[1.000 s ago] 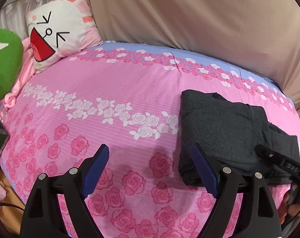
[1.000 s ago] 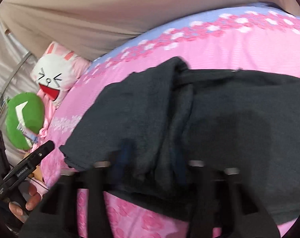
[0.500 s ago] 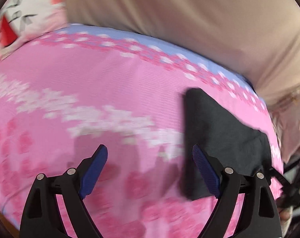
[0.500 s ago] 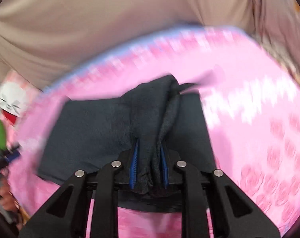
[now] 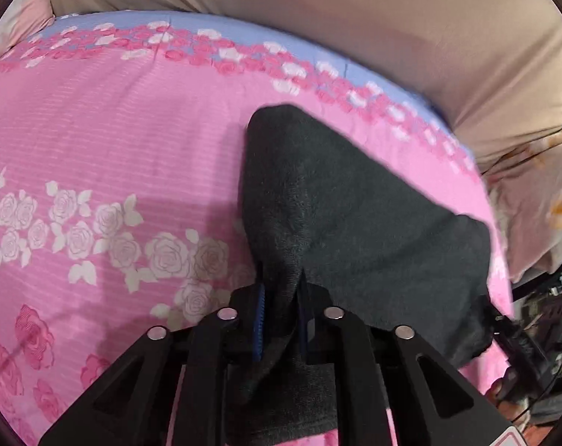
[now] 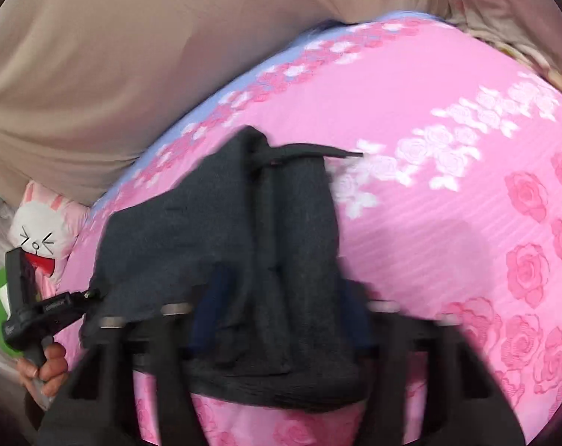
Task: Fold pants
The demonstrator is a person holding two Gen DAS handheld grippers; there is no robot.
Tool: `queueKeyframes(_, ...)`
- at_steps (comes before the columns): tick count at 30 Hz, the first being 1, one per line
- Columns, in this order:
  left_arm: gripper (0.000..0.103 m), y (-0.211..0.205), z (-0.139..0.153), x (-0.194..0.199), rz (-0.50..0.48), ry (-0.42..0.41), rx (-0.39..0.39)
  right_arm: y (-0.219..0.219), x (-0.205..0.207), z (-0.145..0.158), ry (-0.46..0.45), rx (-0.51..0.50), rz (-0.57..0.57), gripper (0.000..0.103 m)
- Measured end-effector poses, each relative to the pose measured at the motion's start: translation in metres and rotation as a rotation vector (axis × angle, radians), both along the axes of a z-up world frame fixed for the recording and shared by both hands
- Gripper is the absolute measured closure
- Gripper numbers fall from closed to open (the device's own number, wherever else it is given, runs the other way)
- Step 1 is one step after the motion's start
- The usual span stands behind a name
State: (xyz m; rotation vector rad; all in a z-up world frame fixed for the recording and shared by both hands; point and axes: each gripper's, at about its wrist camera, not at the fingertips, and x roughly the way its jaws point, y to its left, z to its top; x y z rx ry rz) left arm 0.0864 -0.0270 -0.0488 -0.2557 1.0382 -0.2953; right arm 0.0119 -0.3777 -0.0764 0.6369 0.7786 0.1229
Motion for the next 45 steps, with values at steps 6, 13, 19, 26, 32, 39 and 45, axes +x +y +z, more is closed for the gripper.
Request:
queueKeyframes(6, 0.092, 0.053, 0.040, -0.029, 0.024, -0.034, 0.012, 0.028, -0.014, 0.038, -0.091, -0.026, 0.063, 0.092)
queueKeyframes(13, 0.040, 0.076, 0.031, -0.050, 0.120, -0.076, 0.183, 0.030, -0.052, 0.028, -0.063, 0.025, 0.004, 0.056)
queueKeyframes(19, 0.019, 0.029, 0.071, -0.076, -0.007, -0.254, 0.184, 0.087, -0.039, 0.027, -0.034, -0.047, 0.188, 0.054)
queueKeyframes(26, 0.016, -0.075, 0.040, -0.099, -0.399, -0.259, 0.294, 0.076, -0.015, 0.040, -0.090, 0.105, 0.248, 0.094)
queueKeyframes(32, 0.034, -0.128, 0.023, -0.071, -0.399, -0.329, 0.404, 0.077, 0.013, 0.067, -0.151, 0.168, 0.337, 0.095)
queueKeyframes(39, 0.097, -0.111, 0.036, -0.024, -0.314, -0.223, 0.261, 0.071, 0.001, 0.070, -0.198, -0.257, 0.235, 0.076)
queueKeyframes(45, 0.097, -0.085, 0.080, -0.006, -0.243, -0.248, 0.189, 0.073, 0.033, 0.044, -0.151, -0.535, 0.320, 0.072)
